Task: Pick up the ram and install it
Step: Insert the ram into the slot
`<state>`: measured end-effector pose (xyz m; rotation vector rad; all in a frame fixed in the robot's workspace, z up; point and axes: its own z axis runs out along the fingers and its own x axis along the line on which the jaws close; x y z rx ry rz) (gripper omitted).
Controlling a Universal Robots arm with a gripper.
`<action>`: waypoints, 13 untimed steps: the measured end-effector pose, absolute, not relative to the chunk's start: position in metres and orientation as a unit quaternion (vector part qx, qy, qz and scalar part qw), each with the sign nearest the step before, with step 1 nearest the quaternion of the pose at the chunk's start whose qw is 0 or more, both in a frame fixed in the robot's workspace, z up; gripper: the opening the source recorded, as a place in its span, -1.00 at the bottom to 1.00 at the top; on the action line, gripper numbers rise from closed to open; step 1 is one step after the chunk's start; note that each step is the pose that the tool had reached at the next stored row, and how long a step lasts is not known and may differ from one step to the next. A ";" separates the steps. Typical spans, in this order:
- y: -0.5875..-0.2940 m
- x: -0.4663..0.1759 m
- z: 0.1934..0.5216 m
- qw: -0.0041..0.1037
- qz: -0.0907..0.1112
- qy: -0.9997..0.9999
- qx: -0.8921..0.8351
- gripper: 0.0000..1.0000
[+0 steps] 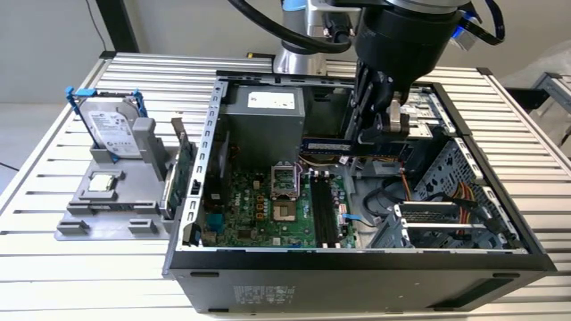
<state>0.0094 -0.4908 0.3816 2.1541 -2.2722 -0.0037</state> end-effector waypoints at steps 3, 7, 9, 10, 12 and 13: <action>-0.491 0.009 0.382 0.005 -0.001 -0.736 0.677 -1.00; -0.491 0.009 0.382 0.005 -0.001 -0.746 0.666 -1.00; -0.491 0.009 0.382 0.005 -0.001 -0.746 0.666 -1.00; -0.491 0.009 0.382 0.005 -0.001 -0.746 0.666 -1.00; -0.491 0.009 0.382 0.005 -0.001 -0.746 0.666 -1.00; -0.491 0.009 0.382 0.005 -0.001 -0.746 0.666 -1.00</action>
